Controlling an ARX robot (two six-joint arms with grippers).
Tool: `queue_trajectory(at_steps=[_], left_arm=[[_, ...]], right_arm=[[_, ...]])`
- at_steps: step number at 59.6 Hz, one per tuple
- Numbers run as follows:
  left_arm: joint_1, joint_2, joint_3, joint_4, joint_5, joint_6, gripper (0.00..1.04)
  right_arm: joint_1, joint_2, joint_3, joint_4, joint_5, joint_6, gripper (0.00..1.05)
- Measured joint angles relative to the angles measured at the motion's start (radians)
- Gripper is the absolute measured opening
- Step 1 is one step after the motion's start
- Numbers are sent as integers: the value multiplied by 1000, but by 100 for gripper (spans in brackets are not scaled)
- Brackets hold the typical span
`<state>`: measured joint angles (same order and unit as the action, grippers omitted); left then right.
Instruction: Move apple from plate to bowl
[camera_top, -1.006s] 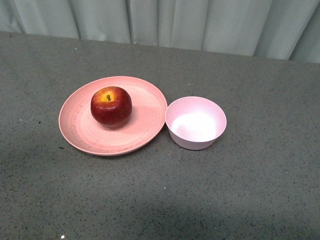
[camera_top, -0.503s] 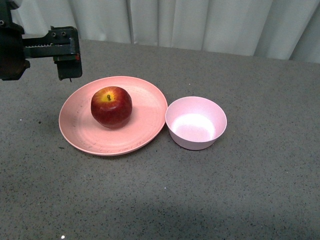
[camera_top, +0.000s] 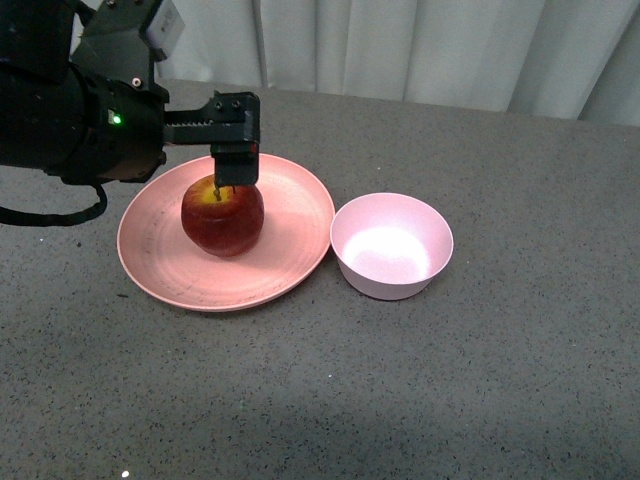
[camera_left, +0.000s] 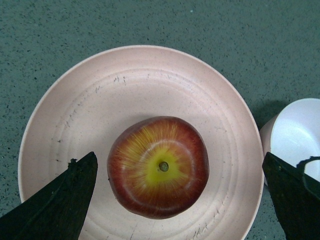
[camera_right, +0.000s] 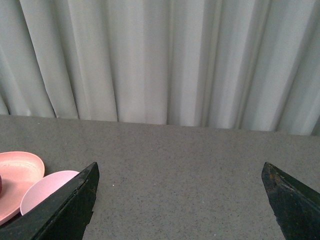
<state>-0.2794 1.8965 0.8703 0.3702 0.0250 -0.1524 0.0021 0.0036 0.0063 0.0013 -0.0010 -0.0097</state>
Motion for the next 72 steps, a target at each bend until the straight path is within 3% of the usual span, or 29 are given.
queue_trajectory(at_steps=[56, 64, 72], left_arm=[[-8, 150, 55, -13, -49, 19, 98], [-8, 150, 58, -13, -48, 36, 78], [-8, 150, 63, -19, -47, 47, 73]], right_arm=[[0, 0, 0, 0, 0, 0, 95], [0, 0, 0, 0, 0, 0, 95], [0, 0, 0, 0, 0, 0, 95]])
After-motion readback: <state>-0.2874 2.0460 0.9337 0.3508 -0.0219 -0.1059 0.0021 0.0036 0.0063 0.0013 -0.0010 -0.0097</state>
